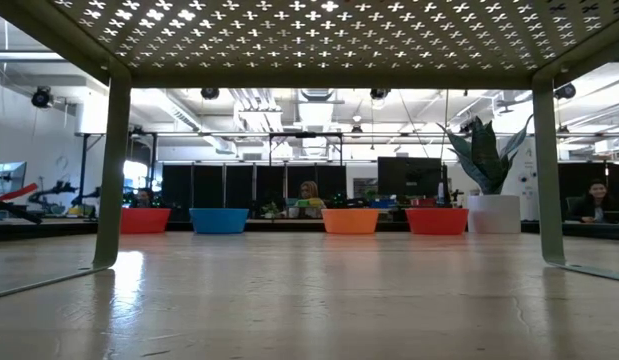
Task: Pick & Place Mini bowls
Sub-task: Stack the bottom orange bowl on the orange bowl on the shelf
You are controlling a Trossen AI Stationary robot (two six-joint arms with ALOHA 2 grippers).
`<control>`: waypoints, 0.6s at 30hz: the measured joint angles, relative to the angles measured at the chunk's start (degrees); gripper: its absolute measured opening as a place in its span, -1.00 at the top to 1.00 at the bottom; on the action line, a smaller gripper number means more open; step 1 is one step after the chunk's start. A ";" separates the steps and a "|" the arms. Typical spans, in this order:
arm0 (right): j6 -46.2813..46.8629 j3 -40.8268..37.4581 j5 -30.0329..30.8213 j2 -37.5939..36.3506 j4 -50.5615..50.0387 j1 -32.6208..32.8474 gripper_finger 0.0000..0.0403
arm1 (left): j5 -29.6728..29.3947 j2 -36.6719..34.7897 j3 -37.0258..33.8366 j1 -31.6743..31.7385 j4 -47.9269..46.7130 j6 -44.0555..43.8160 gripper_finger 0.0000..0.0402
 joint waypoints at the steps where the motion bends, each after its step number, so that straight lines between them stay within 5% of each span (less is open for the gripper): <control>1: 0.08 0.00 0.00 0.00 0.00 0.00 0.71 | -0.01 0.00 -0.35 0.00 0.13 0.00 0.64; 18: 0.15 -0.02 -0.02 0.00 0.00 0.00 0.71 | 2.13 0.00 -8.90 -1.78 7.70 -1.59 0.64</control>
